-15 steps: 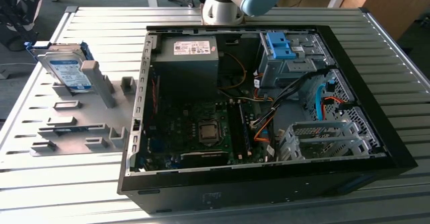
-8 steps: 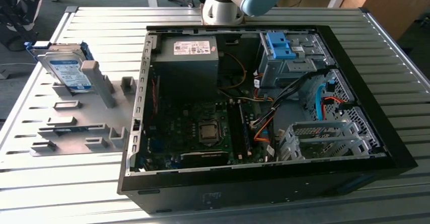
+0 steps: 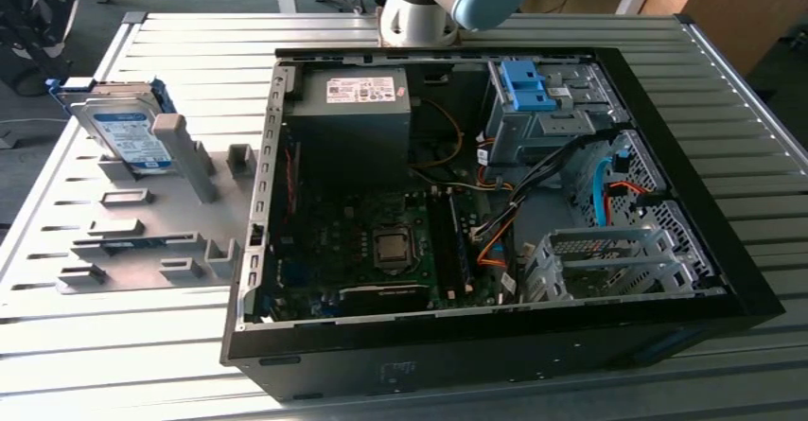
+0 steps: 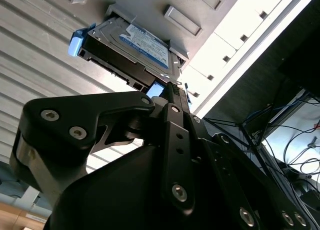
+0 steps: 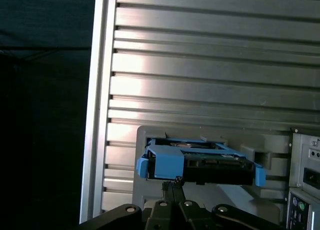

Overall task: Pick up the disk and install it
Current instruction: 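Pick up the disk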

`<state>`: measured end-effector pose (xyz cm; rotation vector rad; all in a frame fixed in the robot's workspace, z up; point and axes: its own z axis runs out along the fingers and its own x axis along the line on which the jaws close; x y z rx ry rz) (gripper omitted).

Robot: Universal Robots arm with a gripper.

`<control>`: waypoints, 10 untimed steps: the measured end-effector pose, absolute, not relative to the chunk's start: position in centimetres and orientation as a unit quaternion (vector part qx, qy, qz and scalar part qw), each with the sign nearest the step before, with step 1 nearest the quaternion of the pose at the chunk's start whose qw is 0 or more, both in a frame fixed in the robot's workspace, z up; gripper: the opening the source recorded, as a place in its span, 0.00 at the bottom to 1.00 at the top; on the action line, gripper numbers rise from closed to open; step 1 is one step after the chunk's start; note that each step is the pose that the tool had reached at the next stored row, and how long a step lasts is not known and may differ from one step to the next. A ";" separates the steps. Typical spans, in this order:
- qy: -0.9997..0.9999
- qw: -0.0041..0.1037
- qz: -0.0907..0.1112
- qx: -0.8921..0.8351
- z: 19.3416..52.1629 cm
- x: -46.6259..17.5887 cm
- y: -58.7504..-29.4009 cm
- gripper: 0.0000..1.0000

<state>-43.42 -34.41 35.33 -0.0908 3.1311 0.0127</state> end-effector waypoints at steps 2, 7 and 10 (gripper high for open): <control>0.999 0.005 0.004 -0.031 35.3 -43.4 -34.4 0.11; 0.999 0.005 0.004 -0.037 35.3 -43.4 -34.4 0.11; 0.999 0.005 0.004 -0.040 35.3 -43.4 -34.4 0.11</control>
